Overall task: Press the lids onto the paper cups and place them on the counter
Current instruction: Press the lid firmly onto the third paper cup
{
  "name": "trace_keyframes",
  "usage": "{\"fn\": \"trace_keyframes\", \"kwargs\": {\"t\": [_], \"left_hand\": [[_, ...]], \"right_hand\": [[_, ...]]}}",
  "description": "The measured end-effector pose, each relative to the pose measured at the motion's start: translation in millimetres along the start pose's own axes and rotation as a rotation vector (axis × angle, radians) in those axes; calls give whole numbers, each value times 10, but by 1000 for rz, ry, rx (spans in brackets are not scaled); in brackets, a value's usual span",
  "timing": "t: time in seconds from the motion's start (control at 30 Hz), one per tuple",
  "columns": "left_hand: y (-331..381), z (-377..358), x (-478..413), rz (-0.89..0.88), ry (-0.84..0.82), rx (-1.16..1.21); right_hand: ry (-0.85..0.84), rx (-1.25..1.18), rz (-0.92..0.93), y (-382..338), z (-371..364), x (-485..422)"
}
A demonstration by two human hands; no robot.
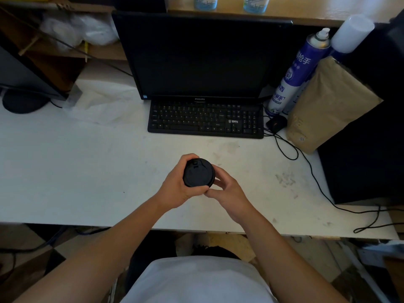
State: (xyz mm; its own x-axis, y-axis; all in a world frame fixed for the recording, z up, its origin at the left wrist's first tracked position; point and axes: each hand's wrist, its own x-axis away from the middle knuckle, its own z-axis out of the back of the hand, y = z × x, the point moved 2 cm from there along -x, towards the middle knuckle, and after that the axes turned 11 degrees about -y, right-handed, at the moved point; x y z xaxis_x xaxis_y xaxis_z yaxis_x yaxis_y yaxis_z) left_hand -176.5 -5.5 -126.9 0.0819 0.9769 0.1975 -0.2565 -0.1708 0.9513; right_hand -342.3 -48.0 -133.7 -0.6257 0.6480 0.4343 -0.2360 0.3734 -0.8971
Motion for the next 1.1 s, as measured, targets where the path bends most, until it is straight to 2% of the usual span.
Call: {"fn": "trace_keyframes", "kwargs": {"t": [0.43,0.63,0.77,0.87,0.97,1.1], "left_hand": [[-184,-32,-26,78,-61,-33],[-182,51,1,194,-65,45],[-214,92,53,311,121,190],[-273,35,68,376,216,328],[-318,-51,61,365,252,334],[-354,-124,41,328,287,341]], "right_hand": [[14,-98,-61,203,41,-135],[55,-235,-100,144,98,-114],[147,-419,-101,132,193,-127],[152,-342,-108,114,140,-152],[139,-259,-84,141,31,-182],[222,-265,-93,194,-60,-210]]}}
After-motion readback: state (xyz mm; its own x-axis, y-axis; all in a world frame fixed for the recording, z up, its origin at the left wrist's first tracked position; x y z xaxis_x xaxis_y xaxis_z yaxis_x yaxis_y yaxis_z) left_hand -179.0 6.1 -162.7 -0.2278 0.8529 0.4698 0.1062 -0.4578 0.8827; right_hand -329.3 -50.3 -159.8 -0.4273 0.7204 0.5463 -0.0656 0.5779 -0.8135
